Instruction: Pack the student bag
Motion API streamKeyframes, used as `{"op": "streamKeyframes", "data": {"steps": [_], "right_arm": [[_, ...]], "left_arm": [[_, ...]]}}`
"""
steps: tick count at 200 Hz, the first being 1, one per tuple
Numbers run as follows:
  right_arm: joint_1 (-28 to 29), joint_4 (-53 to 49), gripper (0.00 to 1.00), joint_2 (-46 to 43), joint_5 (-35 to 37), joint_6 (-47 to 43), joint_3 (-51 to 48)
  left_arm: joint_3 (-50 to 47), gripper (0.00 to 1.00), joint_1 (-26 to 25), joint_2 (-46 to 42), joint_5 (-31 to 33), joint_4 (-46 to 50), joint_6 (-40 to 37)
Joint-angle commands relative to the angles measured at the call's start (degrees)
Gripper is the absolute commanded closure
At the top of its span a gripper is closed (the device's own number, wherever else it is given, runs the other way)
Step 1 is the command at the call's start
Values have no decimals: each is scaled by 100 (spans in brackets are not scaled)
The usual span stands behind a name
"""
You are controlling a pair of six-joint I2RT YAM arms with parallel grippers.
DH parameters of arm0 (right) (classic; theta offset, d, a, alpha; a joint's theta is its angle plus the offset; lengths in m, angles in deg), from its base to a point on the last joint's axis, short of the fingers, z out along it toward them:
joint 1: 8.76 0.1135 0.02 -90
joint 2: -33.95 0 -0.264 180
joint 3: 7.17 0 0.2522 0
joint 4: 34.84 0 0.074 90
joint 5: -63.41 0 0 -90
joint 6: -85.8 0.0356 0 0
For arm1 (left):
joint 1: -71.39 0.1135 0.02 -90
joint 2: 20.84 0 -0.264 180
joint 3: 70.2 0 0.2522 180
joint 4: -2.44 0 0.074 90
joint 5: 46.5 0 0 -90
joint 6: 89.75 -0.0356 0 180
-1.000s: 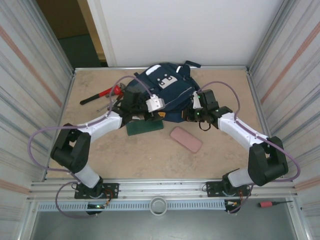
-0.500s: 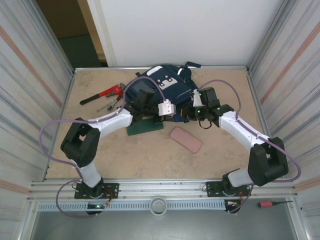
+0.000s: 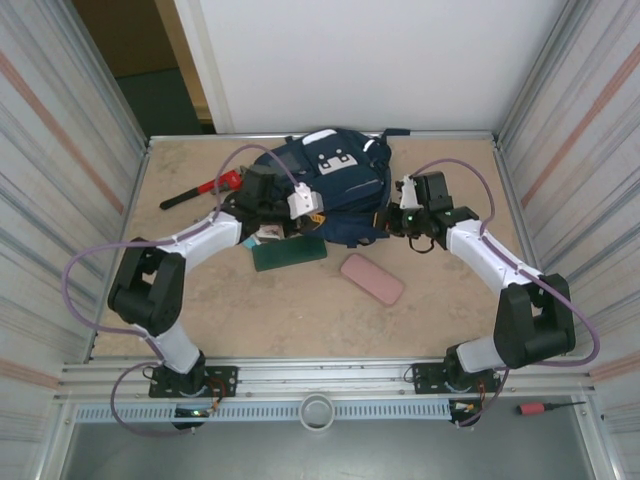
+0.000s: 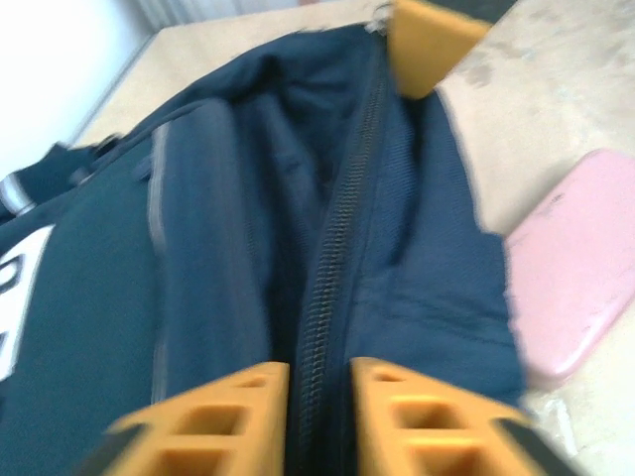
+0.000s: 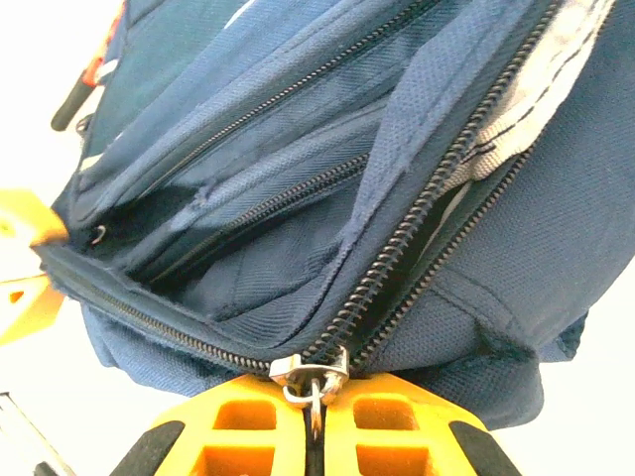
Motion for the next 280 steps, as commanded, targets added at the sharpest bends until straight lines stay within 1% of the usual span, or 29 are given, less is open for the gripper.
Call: {"op": "streamKeyframes", "data": {"steps": [1, 20, 32, 55, 76, 90, 97, 111, 125, 132, 152, 175, 190, 205, 232, 251, 256, 263, 280], "right_arm": [[211, 23, 100, -171, 122, 24, 308], [463, 67, 100, -188, 122, 118, 492], [605, 101, 100, -187, 118, 167, 581], [793, 168, 100, -158, 87, 256, 694], [908, 255, 100, -182, 20, 338, 712], [975, 271, 100, -196, -26, 348, 729], [985, 266, 100, -207, -44, 340, 722], [932, 186, 100, -232, -34, 288, 696], [737, 134, 100, -296, -91, 255, 592], [600, 130, 100, -315, -141, 244, 514], [104, 20, 100, -250, -348, 216, 330], [-442, -71, 100, -87, -533, 248, 197], [-674, -77, 100, 33, -605, 307, 180], [-696, -60, 100, 145, -625, 330, 232], [-410, 16, 100, 197, -619, 282, 346], [-140, 55, 100, 161, -570, 269, 457], [-85, 52, 100, 155, -572, 277, 499], [-15, 55, 100, 145, -540, 295, 554], [135, 55, 100, 106, -502, 325, 704]], "left_arm": [[28, 58, -23, -505, 431, 238, 43], [-35, 46, -344, -720, 507, 266, -14], [41, 42, -536, -717, 515, 336, -23], [421, 40, -817, -403, 597, 765, -91], [763, 39, -920, -46, 620, 1105, -129], [920, 44, -931, 149, 611, 1203, -137], [998, 51, -920, 223, 611, 1275, -169], [1131, 68, -850, 334, 541, 1447, -198], [1216, 91, -691, 371, 324, 1606, -191], [1236, 100, -587, 363, 199, 1657, -162], [1093, 100, -302, 214, -177, 1539, -111], [655, 100, 13, -88, -586, 1000, -112], [405, 100, 185, -210, -735, 677, -102], [306, 100, 335, -229, -743, 591, -77], [270, 100, 493, -230, -488, 600, 53], [336, 83, 402, -286, -518, 690, 179], [360, 75, 345, -305, -504, 709, 207], [386, 67, 255, -345, -421, 730, 239], [488, 54, -41, -394, -203, 811, 198]]}}
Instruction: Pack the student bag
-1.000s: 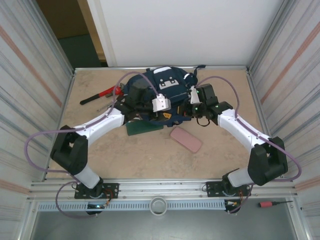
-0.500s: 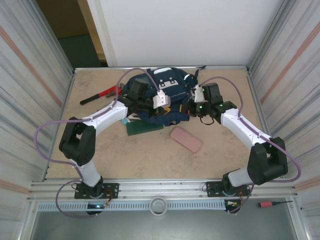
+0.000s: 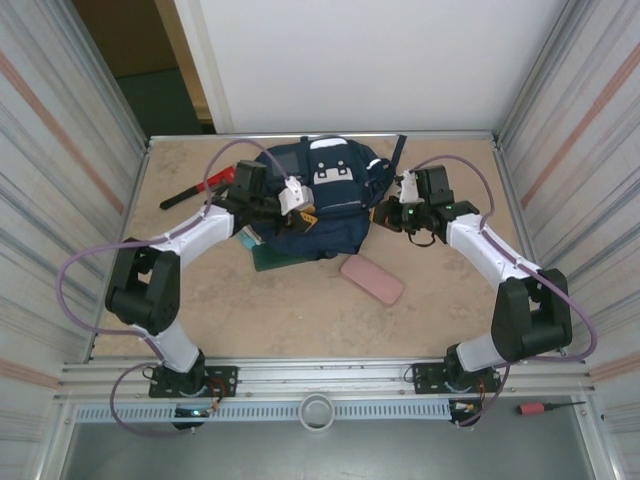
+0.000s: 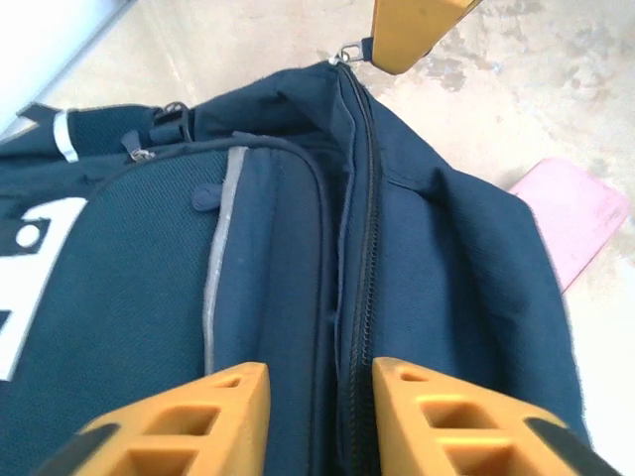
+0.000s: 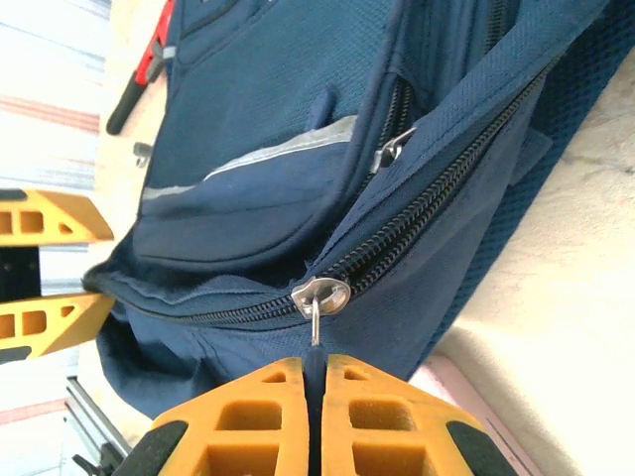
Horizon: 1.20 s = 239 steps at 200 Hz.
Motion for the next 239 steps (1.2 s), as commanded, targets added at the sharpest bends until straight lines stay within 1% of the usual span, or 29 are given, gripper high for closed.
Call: {"op": "streamKeyframes", "data": {"steps": [1, 14, 31, 62, 73, 79, 86, 99, 113, 116, 144, 172, 183, 199, 217, 227, 239], "right_arm": [[204, 70, 100, -93, 75, 48, 402], [325, 70, 100, -91, 88, 76, 529], [493, 76, 100, -95, 114, 101, 661], [628, 97, 100, -149, 128, 129, 723], [634, 101, 100, -173, 123, 129, 692], [622, 105, 100, -184, 142, 110, 672], [584, 97, 100, -209, 173, 80, 626], [411, 110, 100, -233, 186, 68, 484], [169, 219, 100, -236, 68, 111, 250], [111, 259, 100, -236, 35, 112, 195], [-416, 328, 100, -41, 238, 77, -108], [-733, 141, 100, 521, 1259, -61, 87], [-836, 177, 100, 844, 1466, -35, 234], [-980, 348, 100, 1345, 1488, 65, 481], [-1068, 453, 100, 1875, 1354, 77, 770], [-1121, 464, 96, 2087, 1180, 36, 902], [-1186, 501, 91, 2108, 936, 9, 915]], "left_arm": [[218, 53, -313, -385, 366, -57, 55], [368, 47, -597, -336, 600, 101, -96], [646, 43, -912, -107, 879, 391, -297], [1121, 42, -1147, 426, 1139, 773, -367], [1207, 44, -1167, 563, 1203, 787, -408], [1248, 47, -1171, 617, 1208, 791, -432], [1303, 54, -1162, 663, 1214, 829, -465], [1377, 73, -1105, 679, 1178, 899, -490], [1392, 97, -969, 608, 936, 910, -438], [1384, 100, -941, 582, 875, 894, -411], [1022, 100, -661, 177, 163, 351, -79], [610, 100, -547, -215, -448, -453, 291], [509, 100, -542, -302, -590, -660, 372], [432, 100, -538, -400, -722, -864, 485], [410, 100, -538, -420, -752, -1066, 608], [416, 100, -534, -396, -772, -1129, 660], [440, 100, -538, -364, -782, -1125, 677]]}}
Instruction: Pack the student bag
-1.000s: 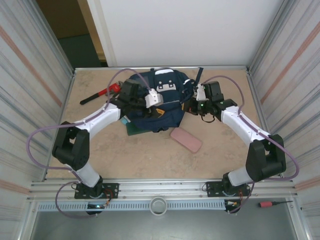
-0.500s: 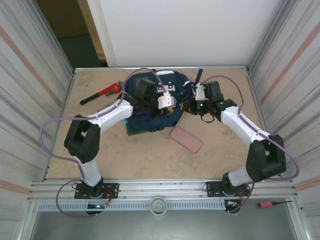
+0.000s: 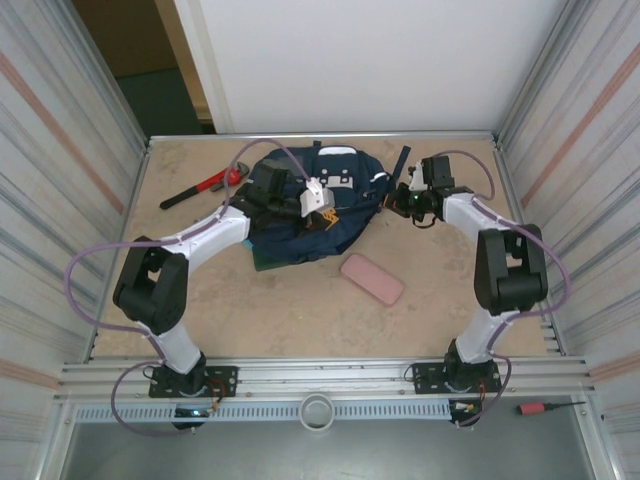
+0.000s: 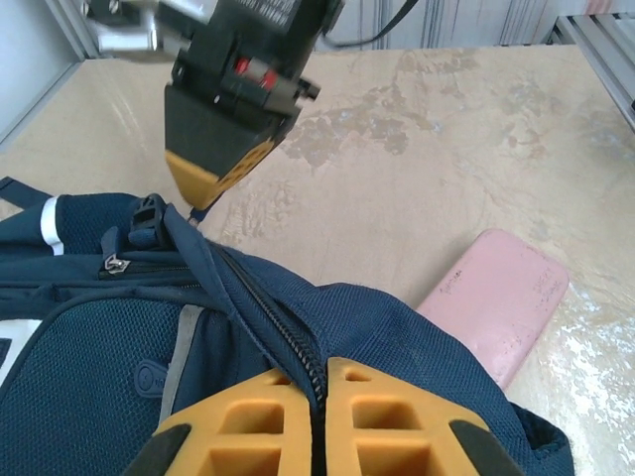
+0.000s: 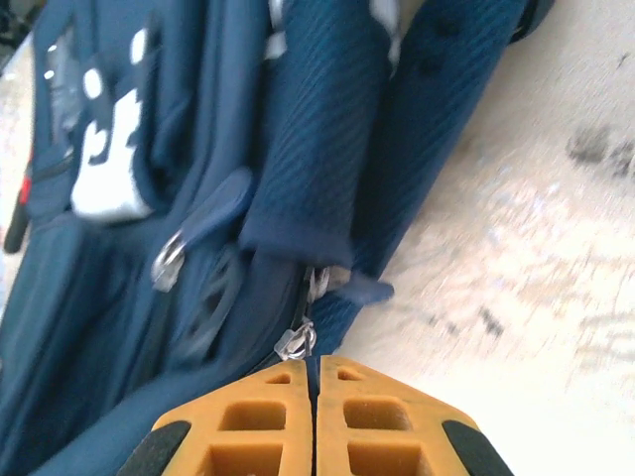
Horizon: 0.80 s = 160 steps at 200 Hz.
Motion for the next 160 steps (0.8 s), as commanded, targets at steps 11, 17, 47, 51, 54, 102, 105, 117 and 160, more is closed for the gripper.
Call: {"op": "streamKeyframes", "data": {"steps": [11, 17, 47, 51, 54, 102, 105, 117, 160], "right_arm": [[-385, -12, 83, 61, 231, -82, -1], [-405, 23, 79, -99, 114, -124, -106], [-528, 534, 56, -819, -776, 203, -670], [-539, 659, 52, -841, -861, 335, -714], [-548, 752, 48, -841, -931, 447, -737], [-445, 1739, 20, 452, -1057, 2013, 83], [-439, 1739, 20, 576, -1046, 2059, 210], [-342, 1841, 20, 1041, -1150, 2241, 569], [-359, 2417, 67, 1659, -1428, 2767, 981]], "left_arm": [[137, 100, 111, -507, -586, -756, 189], [141, 100, 109, -505, -579, -718, 169], [85, 100, 52, -510, -568, -701, 121], [85, 100, 41, -499, -566, -706, 102], [76, 100, 31, -497, -566, -708, 96], [128, 100, -119, -383, -451, -553, -22], [128, 100, -128, -384, -440, -551, -24], [128, 100, -155, -387, -403, -528, -40], [96, 100, -175, -389, -227, -350, -137]]}}
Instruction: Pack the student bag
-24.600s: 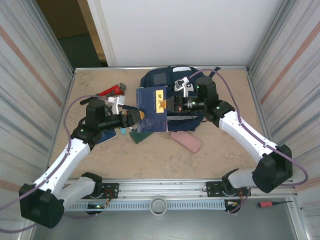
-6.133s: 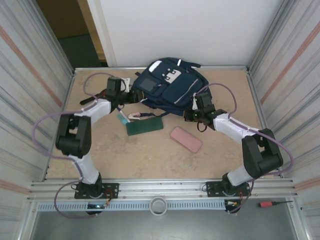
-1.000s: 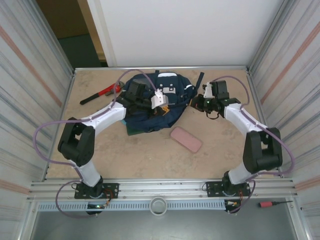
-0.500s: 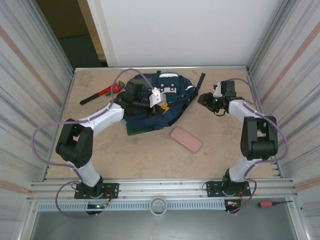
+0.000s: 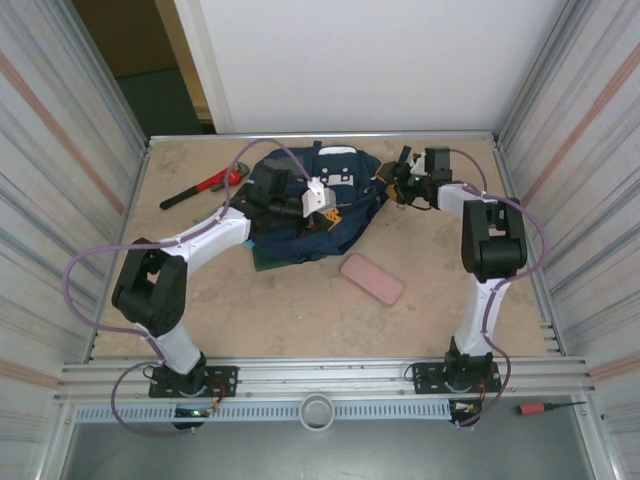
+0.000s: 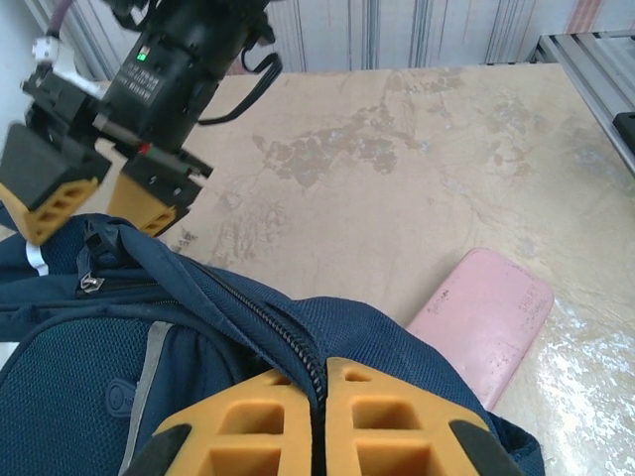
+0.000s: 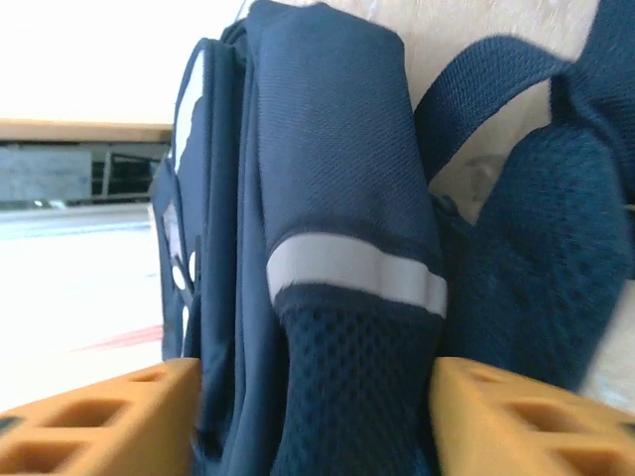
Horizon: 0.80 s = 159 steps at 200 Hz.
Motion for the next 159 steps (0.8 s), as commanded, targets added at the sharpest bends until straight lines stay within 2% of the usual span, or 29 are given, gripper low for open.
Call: {"op": "streamKeyframes", "data": {"steps": [1, 14, 42, 61, 88, 101, 115, 125, 144, 159], "right_arm": [[-84, 445, 69, 16, -251, 536, 53], [-264, 624, 82, -254, -157, 563, -303], [-599, 1039, 94, -1160, 10, 604, -1395], [-640, 1066, 98, -1773, 271, 487, -2027], [-535, 1134, 100, -2462, 724, 460, -2722], [-397, 1097, 100, -2679, 956, 385, -2903], [-249, 933, 100, -2746, 1166, 212, -2886], [-227, 896, 88, -2651, 1180, 183, -2774], [-273, 973, 53, -2257, 953, 320, -2393], [-168, 831, 40, -1827, 913, 318, -1845]], "left_arm": [[105, 100, -45, -324, -153, -253, -208], [83, 100, -31, -346, -11, -208, -227], [234, 99, 91, -287, 837, 61, -241], [530, 100, 187, -126, 1673, 389, -263], [753, 100, 344, 26, 2191, 520, -76], [797, 100, 423, 76, 2278, 472, 74], [862, 99, 444, 56, 2007, 619, 135], [822, 99, 418, -22, 1613, 683, 97], [588, 100, 328, -222, 1101, 560, -15], [521, 100, 317, -326, 941, 477, 15]]}}
